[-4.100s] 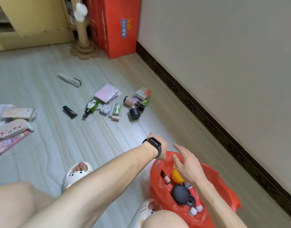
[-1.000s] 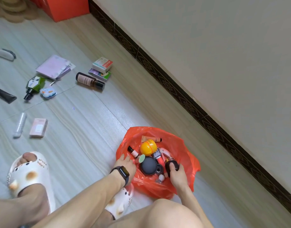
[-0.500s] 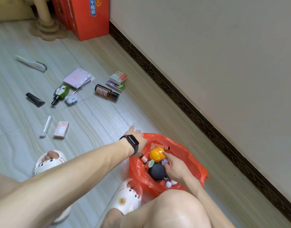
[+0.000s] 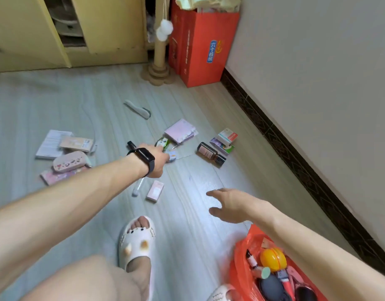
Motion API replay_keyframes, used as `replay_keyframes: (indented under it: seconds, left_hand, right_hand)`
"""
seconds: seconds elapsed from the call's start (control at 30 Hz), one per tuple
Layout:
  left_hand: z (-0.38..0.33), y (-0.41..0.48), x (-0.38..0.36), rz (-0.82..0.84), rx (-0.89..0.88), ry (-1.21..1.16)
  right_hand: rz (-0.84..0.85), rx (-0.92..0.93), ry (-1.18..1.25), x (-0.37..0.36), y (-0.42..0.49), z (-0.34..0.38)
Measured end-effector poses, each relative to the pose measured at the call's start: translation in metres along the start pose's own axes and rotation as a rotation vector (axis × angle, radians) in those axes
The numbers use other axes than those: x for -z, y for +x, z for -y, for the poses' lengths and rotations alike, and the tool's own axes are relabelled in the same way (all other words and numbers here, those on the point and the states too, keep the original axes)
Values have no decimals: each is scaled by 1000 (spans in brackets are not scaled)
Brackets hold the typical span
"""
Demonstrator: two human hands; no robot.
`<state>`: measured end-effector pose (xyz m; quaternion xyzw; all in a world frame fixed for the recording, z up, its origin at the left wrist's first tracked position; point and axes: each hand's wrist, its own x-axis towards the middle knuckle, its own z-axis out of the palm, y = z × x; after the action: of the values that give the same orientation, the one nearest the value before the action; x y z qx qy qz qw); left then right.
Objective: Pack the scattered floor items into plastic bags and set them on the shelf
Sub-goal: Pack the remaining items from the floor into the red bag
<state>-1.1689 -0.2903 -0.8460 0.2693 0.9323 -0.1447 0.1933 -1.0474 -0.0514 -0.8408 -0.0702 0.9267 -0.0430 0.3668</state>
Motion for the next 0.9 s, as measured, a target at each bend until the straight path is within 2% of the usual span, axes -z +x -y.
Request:
replay_keyframes:
  seconds: [0.2, 0.27, 0.37, 0.47, 0.63, 0.7, 0.83, 0.9]
  left_hand:
    - [42, 17, -132, 231, 161, -307]
    - [47, 22, -169, 256, 233, -443]
    - [49, 31, -205, 194, 321, -589]
    - [49, 40, -222, 95, 317, -625]
    - [40, 57, -236, -13, 263, -561]
    - [33, 62, -237, -6, 227, -533]
    - [21, 65, -239, -73, 233, -627]
    - [15, 59, -232, -1, 203, -613]
  right_hand:
    - [103, 119, 23, -42, 119, 76]
    - [68, 130, 50, -60, 151, 96]
    - [-88, 120, 70, -87, 187, 112]
    - [-228, 110, 67, -113, 213, 119]
    - [-310, 136, 117, -135, 233, 109]
    - [-313, 119, 123, -140, 224, 103]
    - [-276, -34, 151, -141, 193, 85]
    - [-191, -101, 159, -139, 172, 69]
